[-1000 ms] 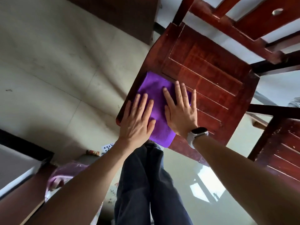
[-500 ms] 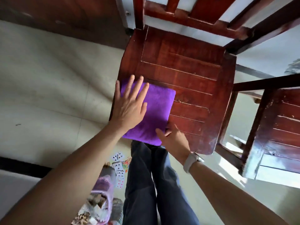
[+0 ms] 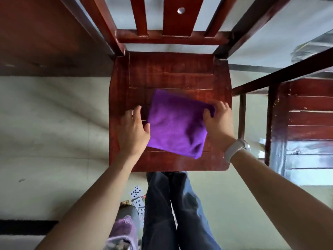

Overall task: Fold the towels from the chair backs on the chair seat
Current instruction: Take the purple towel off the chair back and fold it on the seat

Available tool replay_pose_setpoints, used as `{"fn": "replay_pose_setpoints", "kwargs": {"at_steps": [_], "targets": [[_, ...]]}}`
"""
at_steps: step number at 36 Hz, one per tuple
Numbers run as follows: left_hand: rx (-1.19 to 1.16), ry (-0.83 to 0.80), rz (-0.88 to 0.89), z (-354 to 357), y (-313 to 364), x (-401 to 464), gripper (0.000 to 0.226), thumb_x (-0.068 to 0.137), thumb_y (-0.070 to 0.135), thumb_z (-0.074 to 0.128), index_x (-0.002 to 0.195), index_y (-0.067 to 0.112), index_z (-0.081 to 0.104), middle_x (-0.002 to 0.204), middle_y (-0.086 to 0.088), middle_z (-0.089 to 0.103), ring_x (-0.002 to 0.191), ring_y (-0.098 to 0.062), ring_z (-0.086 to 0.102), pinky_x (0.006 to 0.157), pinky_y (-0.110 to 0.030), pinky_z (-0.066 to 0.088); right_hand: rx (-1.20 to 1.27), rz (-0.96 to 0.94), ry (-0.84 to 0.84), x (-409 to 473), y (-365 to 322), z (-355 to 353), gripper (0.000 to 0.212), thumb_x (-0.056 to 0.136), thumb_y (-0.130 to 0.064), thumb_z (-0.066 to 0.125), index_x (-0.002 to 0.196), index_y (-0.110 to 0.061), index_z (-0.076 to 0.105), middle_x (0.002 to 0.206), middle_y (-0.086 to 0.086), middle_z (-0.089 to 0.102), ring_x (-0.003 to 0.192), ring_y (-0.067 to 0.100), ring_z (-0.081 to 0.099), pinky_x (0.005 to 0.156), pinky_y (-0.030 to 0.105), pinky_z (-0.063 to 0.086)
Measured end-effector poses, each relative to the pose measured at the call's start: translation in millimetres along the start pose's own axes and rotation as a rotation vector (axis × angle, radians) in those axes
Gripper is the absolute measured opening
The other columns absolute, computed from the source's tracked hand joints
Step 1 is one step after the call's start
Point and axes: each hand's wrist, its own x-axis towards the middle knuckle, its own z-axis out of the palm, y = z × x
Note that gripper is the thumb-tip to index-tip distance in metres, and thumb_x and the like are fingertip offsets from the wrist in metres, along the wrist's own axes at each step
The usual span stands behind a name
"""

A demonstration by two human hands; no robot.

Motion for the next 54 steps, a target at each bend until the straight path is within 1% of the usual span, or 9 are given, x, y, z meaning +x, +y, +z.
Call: {"fn": "replay_pose_setpoints", "kwargs": {"at_steps": [7,19,28,36,41,44,46,49,54], "targets": [[0.111,0.084,0.356,16,40,10,0.058,0.084,0.026,0.044,0.138,0.007,0.036,0.148,-0.017,0.031,0.137,-0.034,0.029,0.104,-0.049,0.033,-0.474,-0.533,0.063,-9,21,32,0.053,0.081,-0.022,0.04,0.129,-0.003,0.05,0.14,0.02,0.044,0.132,0.037,0.037,0.108,0.057,0.026],[0.15,-0.084,0.326,44,14,17,0.065,0.09,0.044,0.033,0.145,0.012,0.022,0.155,-0.006,0.017,0.138,-0.035,0.024,0.107,-0.056,0.023,-0.463,-0.506,-0.023,-15,51,64,0.054,0.09,-0.033,0.033,0.142,-0.02,0.028,0.15,0.015,0.03,0.139,0.03,0.025,0.109,0.058,0.015],[-0.152,-0.005,0.02,28,13,26,0.045,0.092,0.024,0.037,0.119,-0.008,0.055,0.117,-0.029,0.057,0.101,-0.046,0.053,0.091,-0.045,0.04,0.233,0.241,0.101,-37,36,41,0.038,0.089,-0.023,0.049,0.119,-0.001,0.052,0.11,0.017,0.059,0.106,0.036,0.052,0.094,0.043,0.039],[-0.35,-0.165,-0.241,20,26,46,0.043,0.095,0.019,0.045,0.132,-0.003,0.044,0.13,-0.028,0.049,0.123,-0.039,0.043,0.105,-0.039,0.031,0.356,0.563,-0.042,-13,29,51,0.021,0.083,-0.023,0.058,0.087,-0.002,0.06,0.094,0.016,0.063,0.092,0.03,0.058,0.08,0.036,0.043],[-0.589,-0.253,-0.346,9,29,49,0.029,0.091,0.02,0.052,0.11,-0.001,0.057,0.11,-0.017,0.063,0.1,-0.03,0.059,0.087,-0.036,0.047,0.449,0.579,-0.051,-13,27,45,0.024,0.079,-0.016,0.057,0.057,-0.016,0.048,0.081,0.016,0.061,0.085,0.028,0.054,0.075,0.035,0.045],[-0.61,-0.319,-0.32,-2,33,39,0.033,0.089,0.029,0.053,0.115,0.01,0.05,0.111,-0.011,0.058,0.098,-0.025,0.057,0.089,-0.034,0.046,0.562,0.535,-0.053,-24,23,36,0.024,0.082,-0.01,0.057,0.061,-0.014,0.046,0.065,0.002,0.05,0.062,0.015,0.044,0.05,0.017,0.036],[-0.615,-0.354,-0.284,-10,39,29,0.032,0.09,0.029,0.051,0.117,0.01,0.046,0.113,-0.007,0.057,0.103,-0.026,0.056,0.092,-0.035,0.045,0.643,0.536,-0.035,-35,22,26,0.008,0.083,-0.011,0.06,0.082,-0.01,0.053,0.075,0.0,0.051,0.067,0.011,0.047,0.061,0.019,0.038],[-0.582,-0.311,-0.194,-25,50,11,0.032,0.093,0.02,0.05,0.12,0.002,0.048,0.118,-0.013,0.059,0.109,-0.027,0.055,0.096,-0.036,0.042,0.751,0.518,0.0,-54,24,5,0.029,0.084,-0.009,0.061,0.111,-0.001,0.053,0.099,0.009,0.063,0.085,0.016,0.057,0.078,0.026,0.047],[-0.556,-0.31,-0.062,-56,92,-28,0.038,0.095,0.012,0.044,0.13,-0.002,0.044,0.133,-0.017,0.05,0.123,-0.026,0.047,0.104,-0.026,0.032,0.814,0.363,0.141,-96,29,-54,0.04,0.088,-0.003,0.055,0.126,-0.011,0.045,0.088,-0.002,0.055,0.071,0.001,0.053,0.067,0.003,0.044]]}}
